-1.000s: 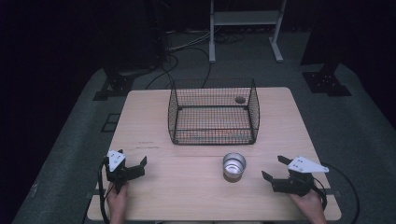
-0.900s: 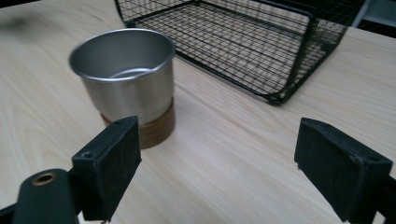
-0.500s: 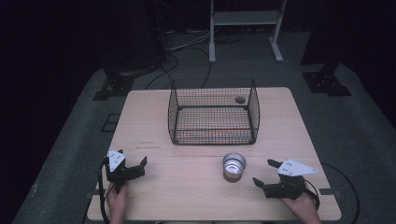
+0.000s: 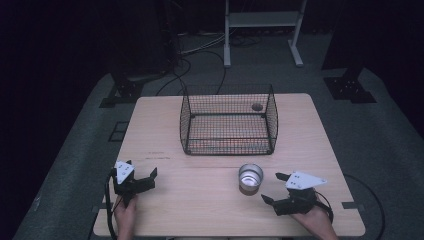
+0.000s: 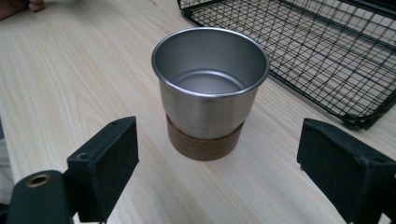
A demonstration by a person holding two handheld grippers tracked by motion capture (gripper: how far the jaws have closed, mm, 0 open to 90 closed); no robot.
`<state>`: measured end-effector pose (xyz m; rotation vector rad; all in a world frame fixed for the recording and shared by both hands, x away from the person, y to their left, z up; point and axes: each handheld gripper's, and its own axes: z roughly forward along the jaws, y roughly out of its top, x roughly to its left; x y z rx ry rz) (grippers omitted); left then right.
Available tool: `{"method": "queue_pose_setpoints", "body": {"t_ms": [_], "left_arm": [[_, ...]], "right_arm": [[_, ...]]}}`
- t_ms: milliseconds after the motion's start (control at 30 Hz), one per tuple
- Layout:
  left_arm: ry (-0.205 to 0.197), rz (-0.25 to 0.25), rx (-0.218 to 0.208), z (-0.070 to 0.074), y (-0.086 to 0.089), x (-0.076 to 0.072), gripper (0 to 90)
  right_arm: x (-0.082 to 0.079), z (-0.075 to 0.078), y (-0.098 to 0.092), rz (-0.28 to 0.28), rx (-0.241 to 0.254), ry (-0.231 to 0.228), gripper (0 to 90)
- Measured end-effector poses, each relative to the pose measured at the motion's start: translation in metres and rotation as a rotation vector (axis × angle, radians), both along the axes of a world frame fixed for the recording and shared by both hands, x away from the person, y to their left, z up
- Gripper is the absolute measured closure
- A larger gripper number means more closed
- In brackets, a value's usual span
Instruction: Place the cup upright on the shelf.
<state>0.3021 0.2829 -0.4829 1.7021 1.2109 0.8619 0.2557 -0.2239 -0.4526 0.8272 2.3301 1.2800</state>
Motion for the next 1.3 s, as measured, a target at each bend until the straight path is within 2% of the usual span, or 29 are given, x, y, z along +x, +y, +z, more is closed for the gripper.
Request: {"method": "queue_pose_setpoints", "body": {"t_ms": [433,700,767,1000,1300], "left_arm": [[-0.001,0.000,0.000,0.000,0.000,0.000,0.0],[-0.001,0.000,0.001,0.000,0.000,0.000,0.0],[0.000,0.000,0.000,0.000,0.000,0.000,0.0],[-0.001,0.000,0.000,0.000,0.000,0.000,0.0],[-0.001,0.000,0.001,0.000,0.000,0.000,0.0]], "right_arm": [[0.004,-0.001,0.011,0.016,-0.014,0.020,8.2],[0.008,0.001,0.021,0.020,-0.038,0.018,6.4],[0.011,-0.001,0.026,0.021,-0.058,0.027,4.5],[0.016,-0.004,0.032,0.023,-0.078,0.050,2.9],[0.023,-0.005,0.037,0.001,-0.071,0.054,2.8]]}}
